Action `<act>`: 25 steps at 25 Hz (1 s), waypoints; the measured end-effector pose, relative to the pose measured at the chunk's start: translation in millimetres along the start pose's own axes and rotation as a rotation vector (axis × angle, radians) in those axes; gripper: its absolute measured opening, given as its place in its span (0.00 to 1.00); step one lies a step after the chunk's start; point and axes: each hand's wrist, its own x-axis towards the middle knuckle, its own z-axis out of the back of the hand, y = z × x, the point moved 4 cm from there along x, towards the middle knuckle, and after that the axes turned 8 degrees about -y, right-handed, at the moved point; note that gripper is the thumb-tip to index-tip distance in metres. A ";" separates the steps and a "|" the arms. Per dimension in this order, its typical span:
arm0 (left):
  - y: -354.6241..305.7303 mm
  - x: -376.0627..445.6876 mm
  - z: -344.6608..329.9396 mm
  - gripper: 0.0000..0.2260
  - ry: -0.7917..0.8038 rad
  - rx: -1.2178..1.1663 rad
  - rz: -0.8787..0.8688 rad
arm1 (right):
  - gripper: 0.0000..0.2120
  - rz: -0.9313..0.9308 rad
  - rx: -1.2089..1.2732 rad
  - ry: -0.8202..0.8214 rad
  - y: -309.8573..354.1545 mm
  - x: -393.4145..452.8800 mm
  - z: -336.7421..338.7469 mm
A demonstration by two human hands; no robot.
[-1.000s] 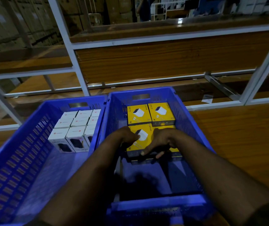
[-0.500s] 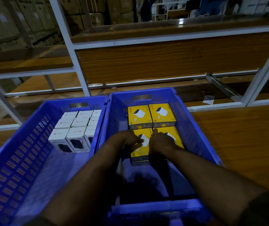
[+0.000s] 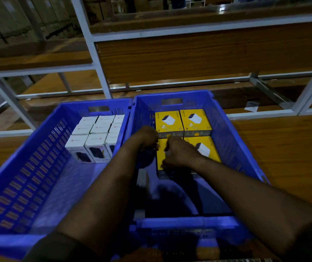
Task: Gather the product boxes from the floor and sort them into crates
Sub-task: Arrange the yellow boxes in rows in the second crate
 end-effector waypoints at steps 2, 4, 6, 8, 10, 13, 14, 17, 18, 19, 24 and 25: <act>-4.4 0.7 8.1 0.16 0.063 -0.338 -0.014 | 0.12 0.153 0.283 0.070 28.4 -3.6 -1.1; -7.3 -4.2 12.6 0.18 0.191 -0.742 0.009 | 0.18 0.268 0.357 0.194 46.5 -9.5 -12.0; -9.3 -4.9 20.3 0.19 0.200 -0.920 0.009 | 0.25 0.327 0.316 0.285 52.2 -16.3 -23.3; -8.9 -3.8 23.9 0.20 0.177 -0.928 -0.004 | 0.24 0.327 0.308 0.341 50.0 -19.9 -29.2; -9.8 -7.1 21.3 0.21 0.182 -0.870 -0.008 | 0.20 0.302 0.316 0.395 47.1 -22.2 -33.3; -9.6 -6.4 18.0 0.21 0.180 -0.810 -0.004 | 0.20 0.232 0.311 0.426 46.0 -23.2 -39.5; -10.5 -6.8 17.2 0.20 0.167 -0.789 -0.003 | 0.22 0.231 0.298 0.418 46.9 -24.4 -41.9; -8.4 -6.1 11.5 0.17 0.122 -0.687 0.001 | 0.27 0.243 0.275 0.359 47.3 -26.5 -44.1; -7.6 -6.5 9.6 0.16 0.111 -0.640 -0.004 | 0.27 0.258 0.251 0.347 47.4 -26.8 -43.8; -6.4 -5.8 7.7 0.14 0.109 -0.598 -0.013 | 0.27 0.272 0.229 0.354 47.3 -26.7 -44.5; -7.1 -9.6 2.0 0.13 0.156 -0.463 -0.043 | 0.10 0.082 0.232 0.502 49.9 -23.4 -46.5; -8.4 -11.6 1.4 0.13 0.162 -0.435 -0.053 | 0.09 0.040 0.229 0.507 48.6 -22.4 -43.1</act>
